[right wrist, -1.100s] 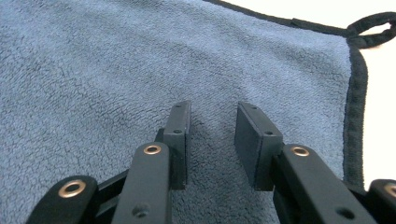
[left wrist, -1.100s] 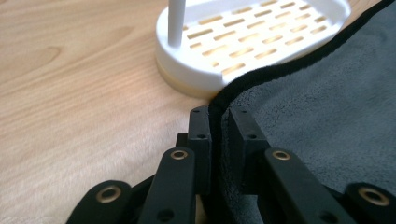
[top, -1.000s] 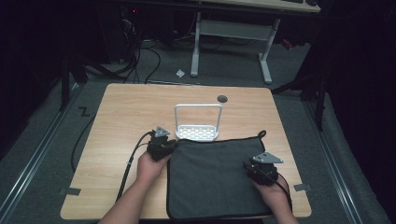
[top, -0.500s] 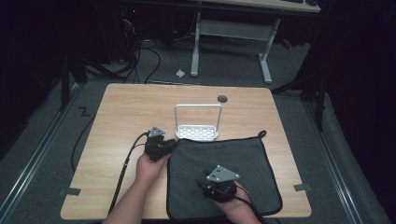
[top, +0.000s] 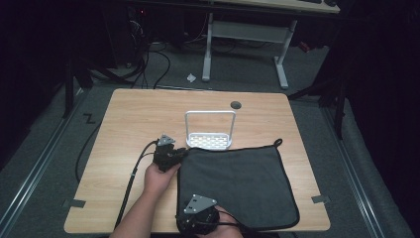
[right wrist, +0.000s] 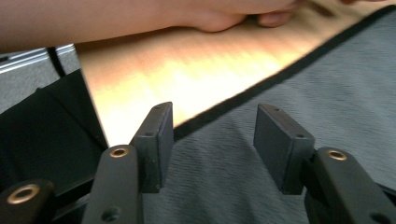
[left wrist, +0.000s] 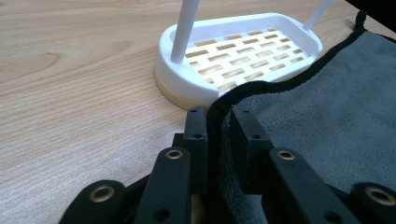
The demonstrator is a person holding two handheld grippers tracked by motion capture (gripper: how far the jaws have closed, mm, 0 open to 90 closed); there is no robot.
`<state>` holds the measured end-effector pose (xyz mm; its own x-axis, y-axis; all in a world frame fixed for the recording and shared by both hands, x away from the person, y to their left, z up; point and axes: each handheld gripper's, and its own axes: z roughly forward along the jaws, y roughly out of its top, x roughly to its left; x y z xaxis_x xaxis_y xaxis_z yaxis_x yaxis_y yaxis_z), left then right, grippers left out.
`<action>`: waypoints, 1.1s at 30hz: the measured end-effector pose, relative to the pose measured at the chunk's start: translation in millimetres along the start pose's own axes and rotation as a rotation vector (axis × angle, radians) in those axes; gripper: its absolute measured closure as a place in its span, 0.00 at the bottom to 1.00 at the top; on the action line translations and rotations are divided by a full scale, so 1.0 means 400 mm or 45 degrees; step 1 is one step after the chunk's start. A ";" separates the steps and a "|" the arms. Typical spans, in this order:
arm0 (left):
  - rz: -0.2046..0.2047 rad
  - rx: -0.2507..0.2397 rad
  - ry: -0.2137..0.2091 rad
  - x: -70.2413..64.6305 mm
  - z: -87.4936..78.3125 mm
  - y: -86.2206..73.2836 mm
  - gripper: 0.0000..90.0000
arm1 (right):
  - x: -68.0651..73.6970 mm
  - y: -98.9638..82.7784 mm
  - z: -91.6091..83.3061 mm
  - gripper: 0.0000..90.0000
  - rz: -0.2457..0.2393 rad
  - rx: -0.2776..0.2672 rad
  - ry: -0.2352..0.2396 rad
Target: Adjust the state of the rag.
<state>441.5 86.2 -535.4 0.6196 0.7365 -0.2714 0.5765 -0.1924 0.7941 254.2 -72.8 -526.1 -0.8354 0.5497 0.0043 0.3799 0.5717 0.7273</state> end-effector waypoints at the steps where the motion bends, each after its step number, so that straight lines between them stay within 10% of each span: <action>1: 0.001 0.001 0.001 0.000 0.000 0.000 0.85 | 0.002 0.000 0.004 0.51 0.002 0.008 0.006; 7: -0.006 0.001 -0.002 0.000 0.000 0.000 0.85 | 0.013 -0.003 0.018 0.49 -0.027 0.025 0.010; 17: -0.007 -0.001 -0.008 0.000 -0.001 -0.001 0.85 | 0.003 -0.005 -0.002 0.90 -0.085 0.009 -0.044; 33: -0.165 -0.078 -0.009 0.031 -0.060 -0.015 0.97 | 0.015 0.054 -0.052 0.92 -0.138 -0.189 -0.085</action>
<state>433.0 112.0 -530.7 0.5462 0.7478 -0.3774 0.6186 -0.0562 0.7837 249.1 -69.8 -496.3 -0.8380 0.5318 -0.1219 0.2218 0.5362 0.8144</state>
